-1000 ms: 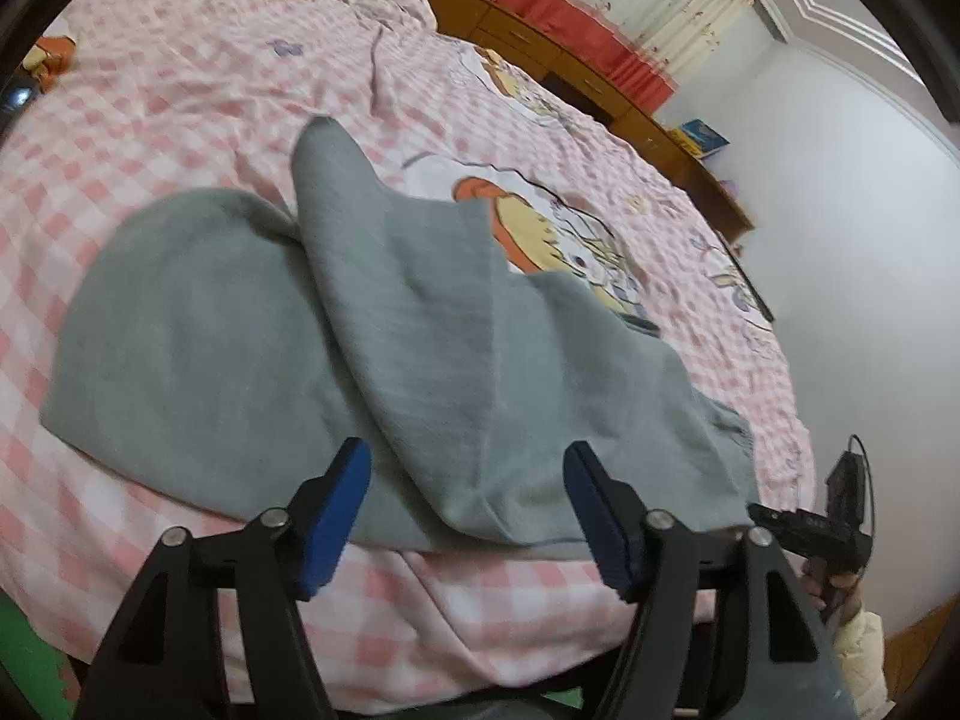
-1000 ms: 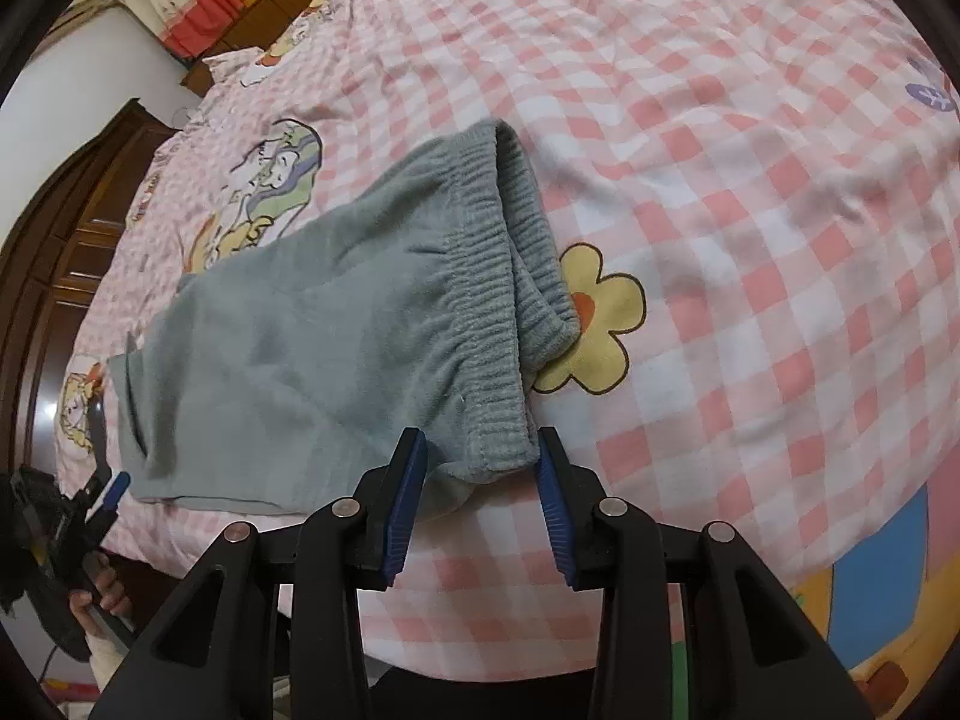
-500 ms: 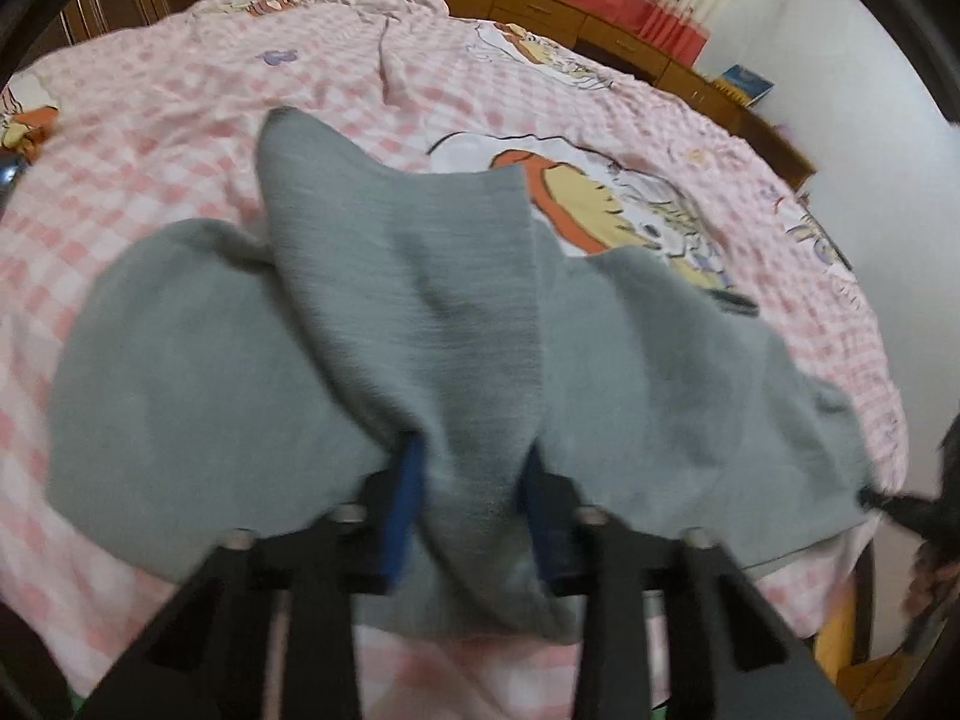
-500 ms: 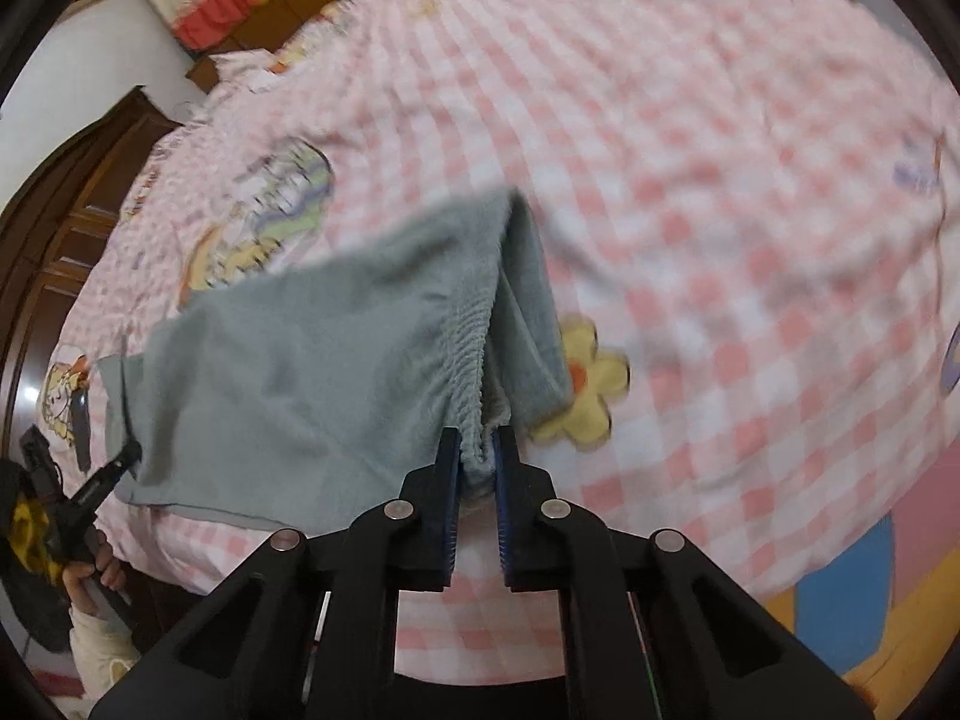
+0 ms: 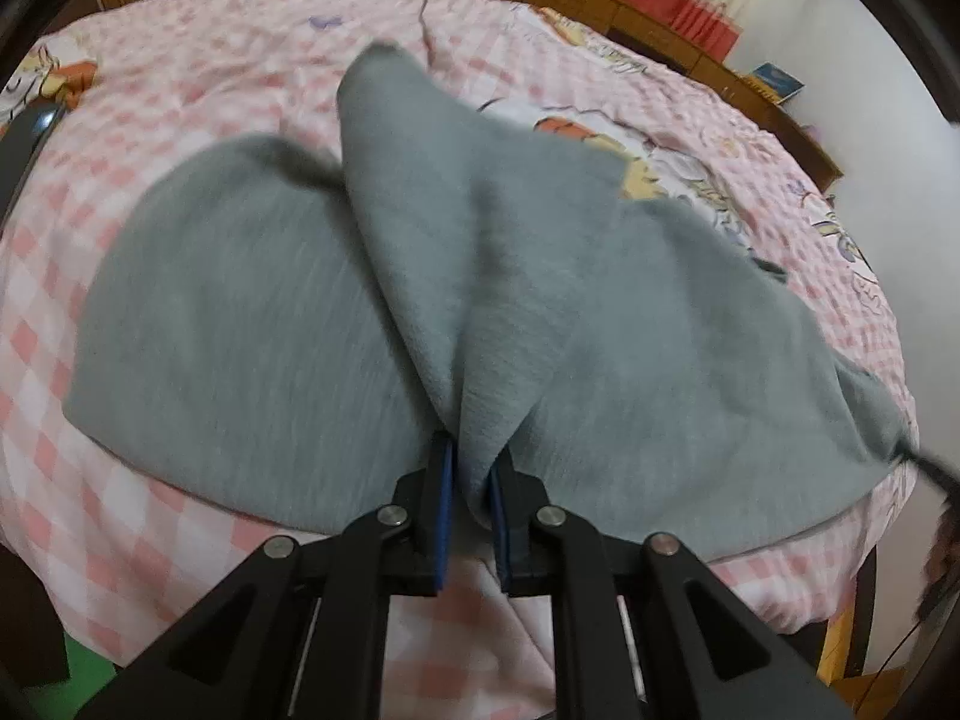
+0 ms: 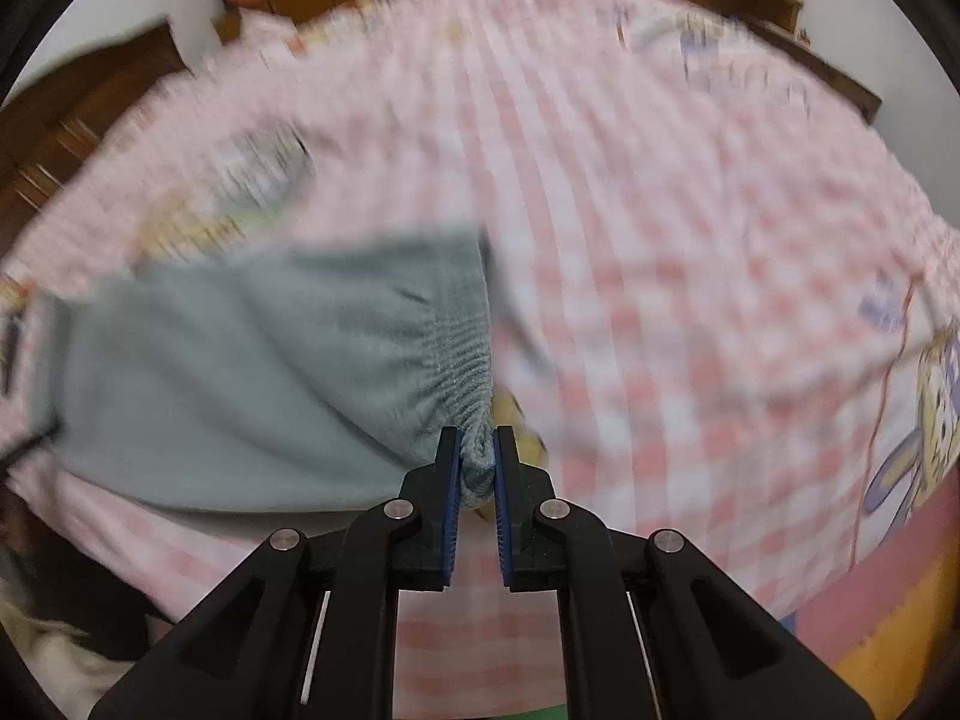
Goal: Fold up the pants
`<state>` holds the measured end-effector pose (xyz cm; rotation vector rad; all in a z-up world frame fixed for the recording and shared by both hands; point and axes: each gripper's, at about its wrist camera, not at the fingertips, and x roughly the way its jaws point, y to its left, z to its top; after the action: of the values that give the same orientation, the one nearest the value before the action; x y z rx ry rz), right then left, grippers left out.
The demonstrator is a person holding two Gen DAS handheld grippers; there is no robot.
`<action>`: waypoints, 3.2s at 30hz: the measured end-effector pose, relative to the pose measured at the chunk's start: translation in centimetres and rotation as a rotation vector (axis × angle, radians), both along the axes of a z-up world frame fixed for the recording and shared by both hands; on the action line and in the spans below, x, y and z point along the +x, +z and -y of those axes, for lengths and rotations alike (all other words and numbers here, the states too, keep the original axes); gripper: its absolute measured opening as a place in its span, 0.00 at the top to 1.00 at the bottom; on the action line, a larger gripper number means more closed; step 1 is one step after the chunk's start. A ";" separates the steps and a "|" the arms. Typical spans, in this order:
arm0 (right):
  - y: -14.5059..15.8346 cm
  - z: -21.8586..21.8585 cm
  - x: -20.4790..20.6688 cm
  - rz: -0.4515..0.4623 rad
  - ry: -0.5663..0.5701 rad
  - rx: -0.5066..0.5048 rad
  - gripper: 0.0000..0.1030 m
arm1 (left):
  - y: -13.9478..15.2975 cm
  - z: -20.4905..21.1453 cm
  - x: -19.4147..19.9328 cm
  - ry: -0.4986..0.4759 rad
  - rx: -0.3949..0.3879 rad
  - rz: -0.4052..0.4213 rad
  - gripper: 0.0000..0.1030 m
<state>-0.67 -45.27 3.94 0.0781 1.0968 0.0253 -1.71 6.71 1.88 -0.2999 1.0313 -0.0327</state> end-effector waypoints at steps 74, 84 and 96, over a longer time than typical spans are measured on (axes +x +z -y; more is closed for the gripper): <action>-3.3 -18.2 -0.8 0.054 0.176 0.076 0.23 | 3.0 -10.9 -2.1 0.157 0.056 0.175 0.77; -3.4 -18.7 -0.6 0.052 0.170 0.067 0.15 | 3.0 -11.8 5.2 -0.013 0.138 0.157 0.67; -3.9 -19.5 -0.1 0.046 0.191 0.047 0.06 | 2.3 -11.6 4.6 -0.120 0.096 0.181 0.68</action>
<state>-0.79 -25.81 0.08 0.0148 1.0551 0.2238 2.85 18.32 4.17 -0.1445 0.8674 -0.1161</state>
